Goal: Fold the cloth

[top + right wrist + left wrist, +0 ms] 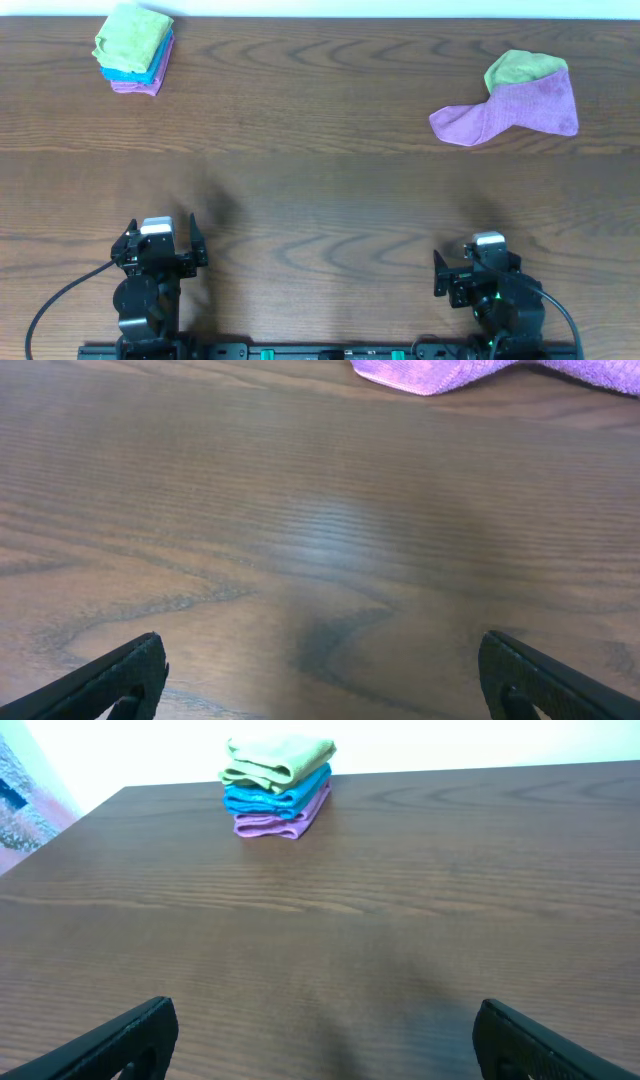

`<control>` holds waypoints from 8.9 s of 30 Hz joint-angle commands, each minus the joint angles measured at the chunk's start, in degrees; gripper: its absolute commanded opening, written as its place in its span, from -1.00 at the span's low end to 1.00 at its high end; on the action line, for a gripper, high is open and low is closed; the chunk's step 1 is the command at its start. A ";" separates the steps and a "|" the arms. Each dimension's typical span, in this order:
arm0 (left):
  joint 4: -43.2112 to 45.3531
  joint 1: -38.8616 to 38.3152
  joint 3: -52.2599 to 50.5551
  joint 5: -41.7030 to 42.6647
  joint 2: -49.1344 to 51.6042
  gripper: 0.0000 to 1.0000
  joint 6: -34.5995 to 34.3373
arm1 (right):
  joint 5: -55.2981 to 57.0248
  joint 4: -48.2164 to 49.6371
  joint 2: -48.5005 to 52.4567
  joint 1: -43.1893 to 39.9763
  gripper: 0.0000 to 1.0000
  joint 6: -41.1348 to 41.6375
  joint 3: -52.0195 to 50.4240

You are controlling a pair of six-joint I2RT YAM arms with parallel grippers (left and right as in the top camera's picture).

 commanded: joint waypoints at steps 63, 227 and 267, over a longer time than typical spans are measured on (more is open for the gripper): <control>-0.44 -0.28 -1.36 -1.03 -0.37 0.91 -0.26 | 4.92 26.95 107.10 -13.35 0.74 16.72 59.56; -0.44 -0.28 -1.36 -1.03 -0.37 0.91 -0.26 | 16.59 -26.97 134.51 3.45 0.82 31.39 113.28; -0.44 -0.28 -1.36 -1.03 -0.37 0.91 -0.26 | -15.47 0.57 140.82 16.20 -0.97 13.38 113.70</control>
